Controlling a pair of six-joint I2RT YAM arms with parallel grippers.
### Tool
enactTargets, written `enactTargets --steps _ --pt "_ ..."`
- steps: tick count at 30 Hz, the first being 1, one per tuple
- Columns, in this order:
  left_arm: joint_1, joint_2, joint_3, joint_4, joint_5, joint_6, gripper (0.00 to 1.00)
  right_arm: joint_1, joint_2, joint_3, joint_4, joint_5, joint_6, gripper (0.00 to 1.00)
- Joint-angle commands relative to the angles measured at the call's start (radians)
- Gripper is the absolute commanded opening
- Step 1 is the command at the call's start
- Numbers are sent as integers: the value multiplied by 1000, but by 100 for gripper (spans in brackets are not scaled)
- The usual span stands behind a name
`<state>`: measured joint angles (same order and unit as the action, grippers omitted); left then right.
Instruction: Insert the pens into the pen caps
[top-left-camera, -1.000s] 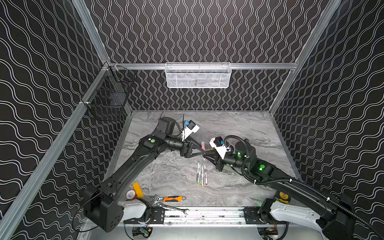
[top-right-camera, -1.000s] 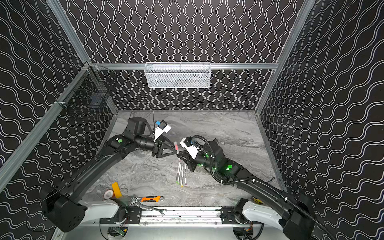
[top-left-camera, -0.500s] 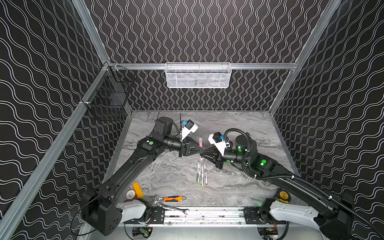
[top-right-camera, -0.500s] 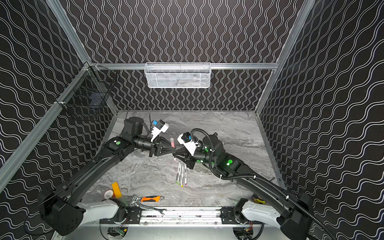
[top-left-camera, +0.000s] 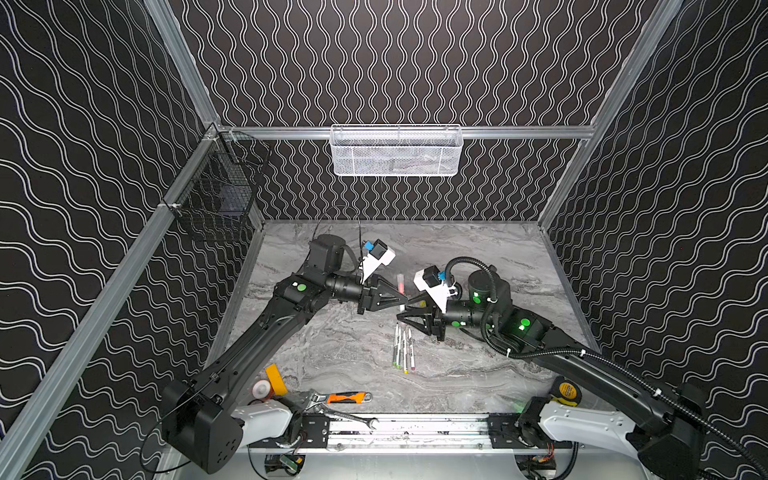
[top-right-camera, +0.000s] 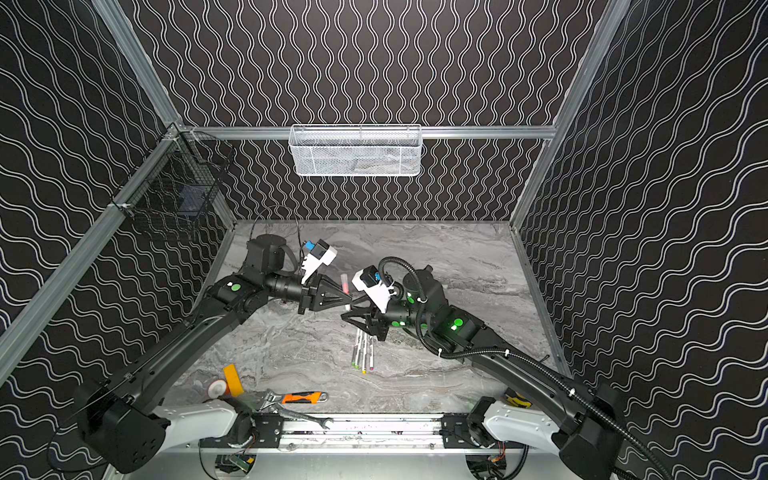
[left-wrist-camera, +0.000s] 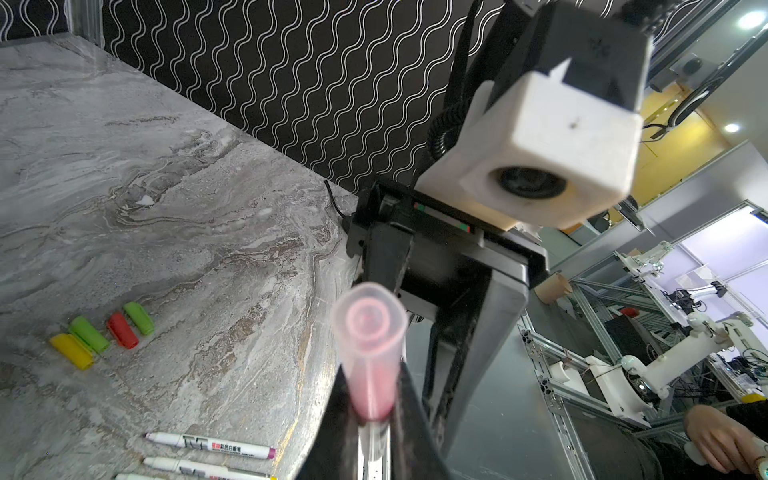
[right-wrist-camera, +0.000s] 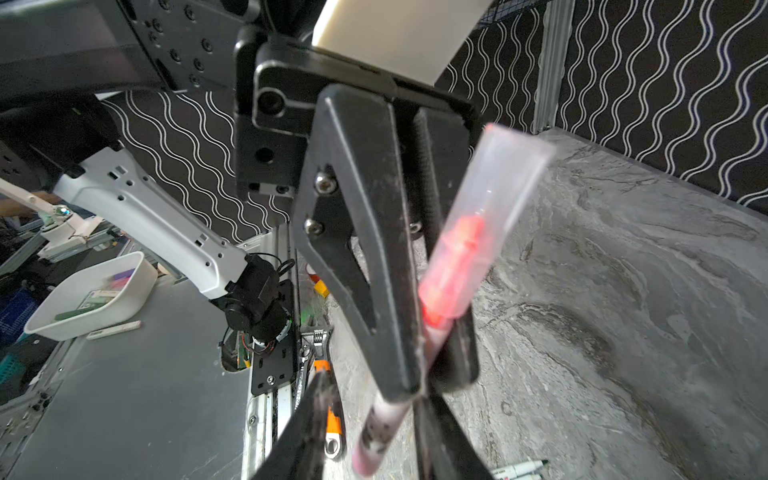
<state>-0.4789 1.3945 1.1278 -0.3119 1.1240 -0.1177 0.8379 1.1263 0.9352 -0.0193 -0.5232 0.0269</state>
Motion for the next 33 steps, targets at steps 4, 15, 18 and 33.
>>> enactTargets --steps 4,15,18,33 --pt "-1 -22 -23 110 -2 -48 0 2 25 -25 127 -13 50 38" --pt "9 -41 -20 84 -33 -28 29 1 73 13 79 -15 52 7" --pt "34 -71 -48 145 -40 -68 57 2 79 17 56 -43 48 5" --pt "101 -91 -94 289 -20 -162 51 2 98 33 18 -80 35 5"
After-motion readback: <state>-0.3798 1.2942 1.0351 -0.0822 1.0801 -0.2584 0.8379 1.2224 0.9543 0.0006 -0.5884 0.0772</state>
